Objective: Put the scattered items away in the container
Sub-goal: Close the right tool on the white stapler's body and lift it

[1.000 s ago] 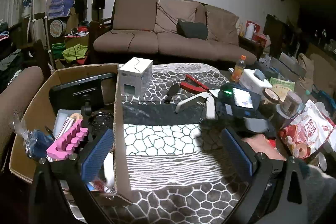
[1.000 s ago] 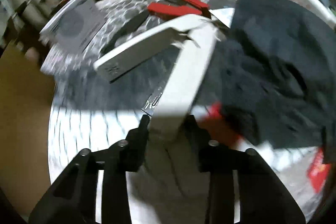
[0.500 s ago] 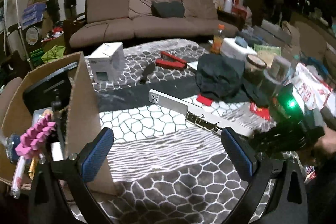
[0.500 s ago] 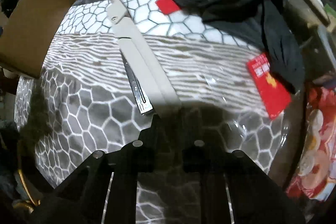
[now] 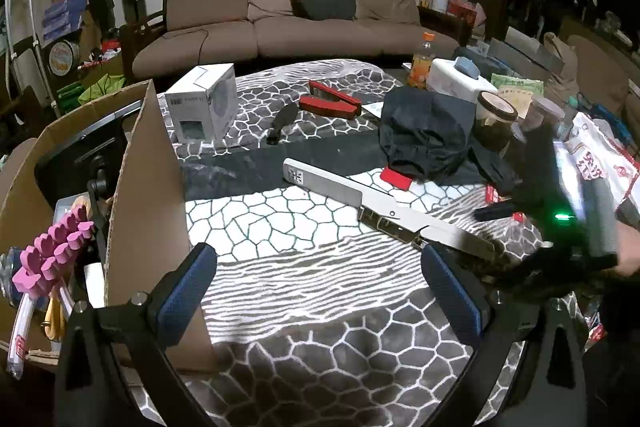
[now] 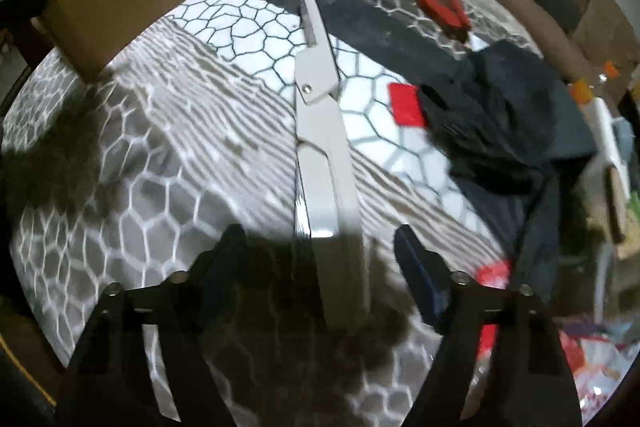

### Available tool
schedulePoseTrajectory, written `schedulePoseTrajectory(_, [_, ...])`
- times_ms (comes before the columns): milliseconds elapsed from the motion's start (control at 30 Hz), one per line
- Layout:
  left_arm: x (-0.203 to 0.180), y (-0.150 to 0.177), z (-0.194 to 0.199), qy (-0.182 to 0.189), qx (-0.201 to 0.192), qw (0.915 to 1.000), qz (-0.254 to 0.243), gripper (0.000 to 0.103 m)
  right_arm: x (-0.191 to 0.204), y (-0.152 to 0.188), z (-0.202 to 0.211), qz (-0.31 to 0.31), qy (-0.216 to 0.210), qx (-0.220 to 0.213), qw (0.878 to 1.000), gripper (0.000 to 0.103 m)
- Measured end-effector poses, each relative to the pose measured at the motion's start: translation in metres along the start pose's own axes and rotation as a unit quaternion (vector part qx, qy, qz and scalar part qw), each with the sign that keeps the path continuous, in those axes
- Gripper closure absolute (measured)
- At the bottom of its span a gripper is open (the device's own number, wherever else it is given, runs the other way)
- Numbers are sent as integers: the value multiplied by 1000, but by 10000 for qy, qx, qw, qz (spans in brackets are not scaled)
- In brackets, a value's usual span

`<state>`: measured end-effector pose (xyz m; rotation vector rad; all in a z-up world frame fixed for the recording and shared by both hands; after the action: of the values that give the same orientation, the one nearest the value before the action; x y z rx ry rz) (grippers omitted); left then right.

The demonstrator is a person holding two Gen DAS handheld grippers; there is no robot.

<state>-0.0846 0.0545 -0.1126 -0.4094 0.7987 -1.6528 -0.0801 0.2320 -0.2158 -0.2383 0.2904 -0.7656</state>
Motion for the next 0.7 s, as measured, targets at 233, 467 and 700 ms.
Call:
schedulePoseTrajectory(233, [2,1,2,-136,-34,9998,-132,0,7,-11,-36,221,214,158,9994,50])
schedulePoseTrajectory(467, [-1,-1,4,-166,-77,9995,-243,0,13,-4,-13,389,62,-183,9991,70])
schedulePoseTrajectory(700, [-1,1,-2,-230,-16,9993,-279,0,16,7,-34,731,831,179,9937,52])
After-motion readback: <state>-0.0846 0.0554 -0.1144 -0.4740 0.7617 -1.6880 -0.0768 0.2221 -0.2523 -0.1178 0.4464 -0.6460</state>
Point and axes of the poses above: each gripper's, at about its wrist camera, not at the fingertips, and z roughly against the way its jaws point, x to its left, y to its underside, the point moved 10 cm from there along -z, roughly the way its jaws point, and after that the axes turned 8 degrees about z, right-handed, at the moved point
